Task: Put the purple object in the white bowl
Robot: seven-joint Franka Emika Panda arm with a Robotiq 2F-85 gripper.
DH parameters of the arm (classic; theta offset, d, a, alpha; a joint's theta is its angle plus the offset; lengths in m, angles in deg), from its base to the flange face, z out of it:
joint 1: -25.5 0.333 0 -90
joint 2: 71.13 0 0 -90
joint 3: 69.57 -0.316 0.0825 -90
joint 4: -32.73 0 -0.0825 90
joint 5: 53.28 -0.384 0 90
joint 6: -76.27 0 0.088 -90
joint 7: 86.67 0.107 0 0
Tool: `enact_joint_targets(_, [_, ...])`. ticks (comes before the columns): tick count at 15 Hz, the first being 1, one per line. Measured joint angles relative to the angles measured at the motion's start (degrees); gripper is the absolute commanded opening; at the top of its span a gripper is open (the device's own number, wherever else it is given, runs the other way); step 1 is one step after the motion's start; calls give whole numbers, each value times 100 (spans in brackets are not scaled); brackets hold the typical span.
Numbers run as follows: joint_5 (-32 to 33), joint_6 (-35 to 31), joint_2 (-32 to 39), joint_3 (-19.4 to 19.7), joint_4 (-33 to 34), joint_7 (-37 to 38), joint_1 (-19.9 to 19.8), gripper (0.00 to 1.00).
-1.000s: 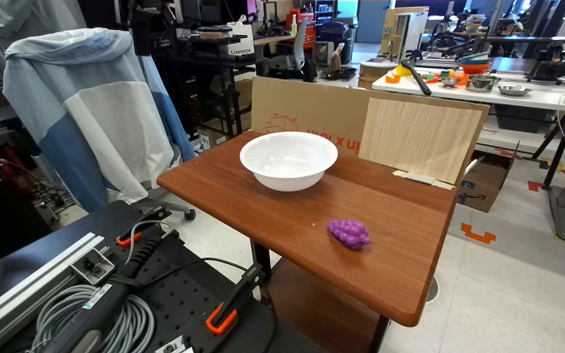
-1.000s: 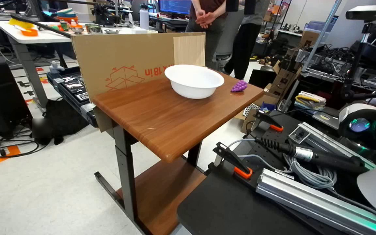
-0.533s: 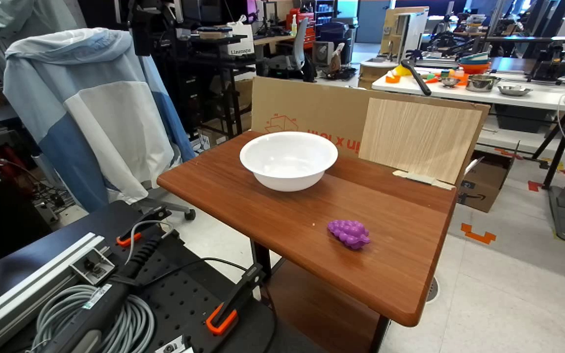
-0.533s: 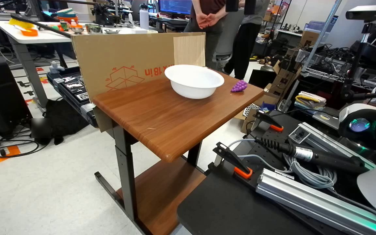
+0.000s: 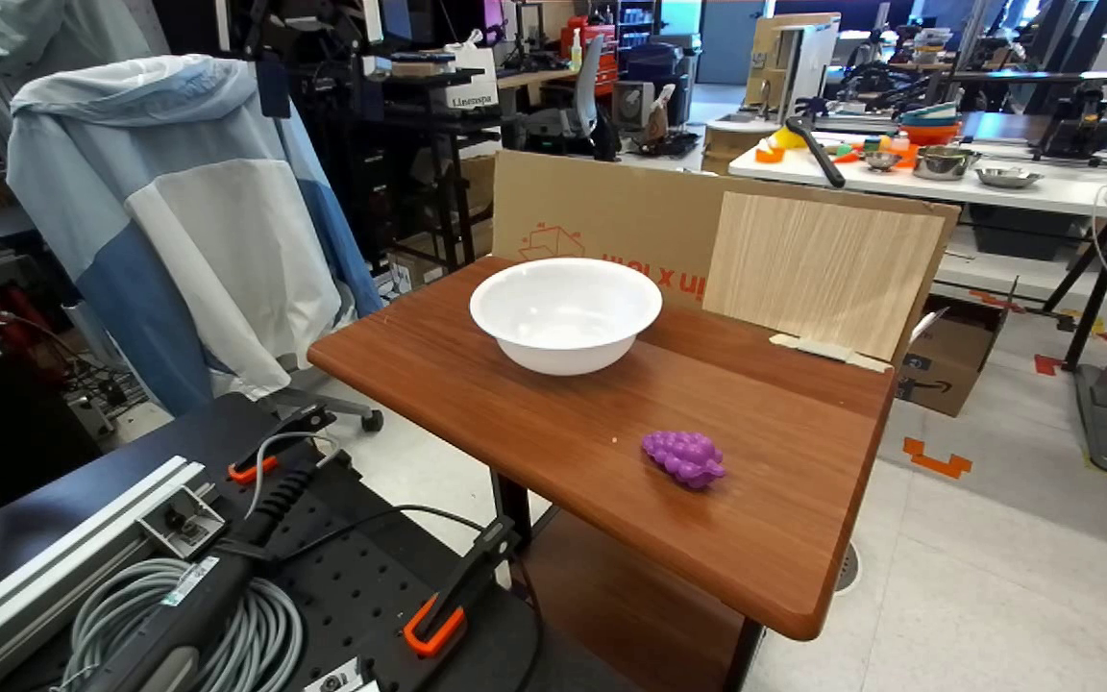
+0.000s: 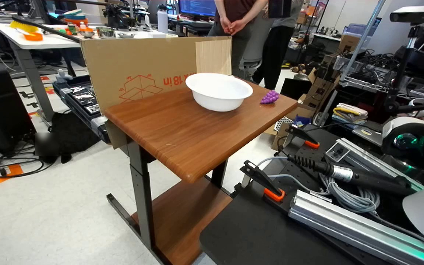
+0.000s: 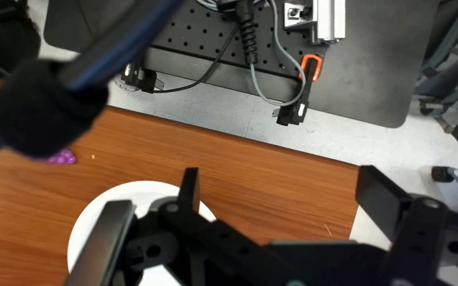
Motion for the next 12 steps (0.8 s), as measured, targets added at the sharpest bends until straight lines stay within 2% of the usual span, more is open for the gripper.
enact_joint_targets(4, [254,-193,-1,301,-5,-418,-151,100])
enact_joint_targets(7, [603,-201,3,710,-93,-1629,-345,100])
enact_joint_targets(12, [599,-215,136,1547,-225,-3381,-749,100])
